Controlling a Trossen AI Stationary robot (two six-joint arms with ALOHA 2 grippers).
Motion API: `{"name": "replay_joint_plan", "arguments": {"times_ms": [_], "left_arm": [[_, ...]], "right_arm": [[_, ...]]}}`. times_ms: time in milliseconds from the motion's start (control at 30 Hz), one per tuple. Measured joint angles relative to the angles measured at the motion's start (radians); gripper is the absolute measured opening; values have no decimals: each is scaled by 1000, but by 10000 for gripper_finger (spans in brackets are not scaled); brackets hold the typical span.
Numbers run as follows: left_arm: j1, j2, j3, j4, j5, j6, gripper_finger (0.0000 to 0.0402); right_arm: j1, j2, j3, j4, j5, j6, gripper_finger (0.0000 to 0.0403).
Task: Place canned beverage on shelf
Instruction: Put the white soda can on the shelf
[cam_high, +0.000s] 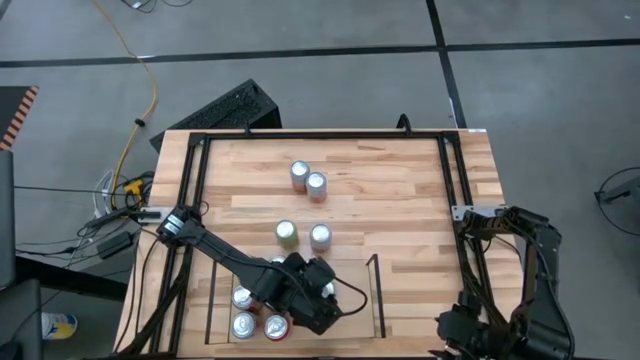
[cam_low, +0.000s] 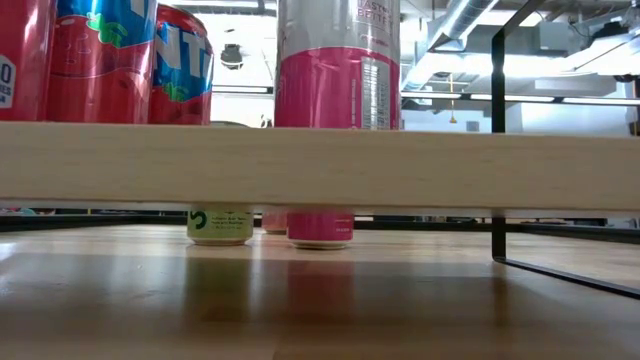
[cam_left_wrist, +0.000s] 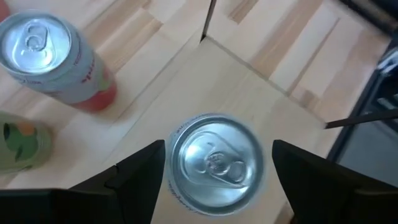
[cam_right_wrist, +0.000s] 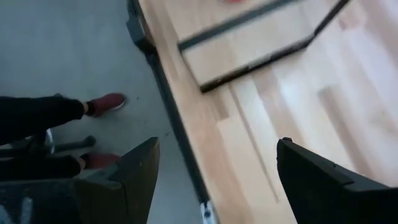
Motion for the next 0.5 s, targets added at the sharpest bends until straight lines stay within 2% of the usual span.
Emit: {"name": "replay_joint_plan", "arguments": {"times_ms": [167,300,367,500], "left_arm": [[-1,-70,0,10,-2,-1,281],[-9,-144,0,11,4,25,281],[-13,-196,0,12,-10,67,281],[-29,-317,0,1,-63,143,281]], "right_arm": [[-78,0,0,-6,112,-159,297],[-198,0,0,20,168,-285,297],[-273,9,1,101,190,-387,297],[-396,41,1,384,216,-659,297]]}}
